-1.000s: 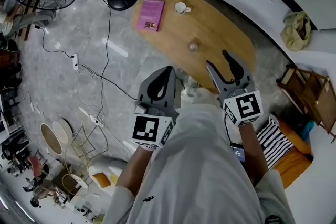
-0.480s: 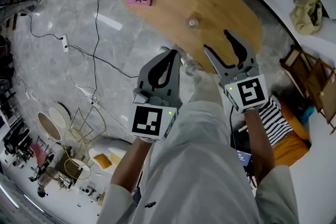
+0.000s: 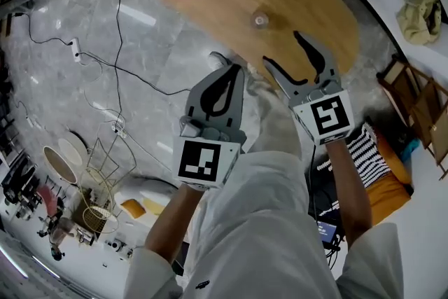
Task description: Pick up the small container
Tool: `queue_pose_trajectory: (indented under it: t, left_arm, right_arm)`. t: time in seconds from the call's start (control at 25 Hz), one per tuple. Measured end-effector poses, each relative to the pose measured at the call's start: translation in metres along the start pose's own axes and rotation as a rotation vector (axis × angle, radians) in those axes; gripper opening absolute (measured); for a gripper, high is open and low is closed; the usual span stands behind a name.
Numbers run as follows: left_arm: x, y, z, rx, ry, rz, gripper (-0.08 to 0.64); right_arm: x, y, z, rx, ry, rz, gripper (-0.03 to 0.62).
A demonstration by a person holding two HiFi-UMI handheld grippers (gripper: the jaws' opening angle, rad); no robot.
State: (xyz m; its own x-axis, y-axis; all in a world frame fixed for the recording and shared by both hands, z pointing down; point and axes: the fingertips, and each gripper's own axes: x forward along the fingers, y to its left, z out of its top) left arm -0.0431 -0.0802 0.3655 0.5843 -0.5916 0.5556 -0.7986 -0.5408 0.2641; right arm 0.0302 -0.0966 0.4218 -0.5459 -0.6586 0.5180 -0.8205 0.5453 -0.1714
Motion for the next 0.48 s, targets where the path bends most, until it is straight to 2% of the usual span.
queue_pose_trajectory:
  t: [0.48]
  left_arm:
    - [0.037,0.024,-0.059,-0.044,0.063,-0.005,0.02]
  right_arm:
    - [0.055,-0.018,-0.068,-0.027,0.088,-0.007,0.341]
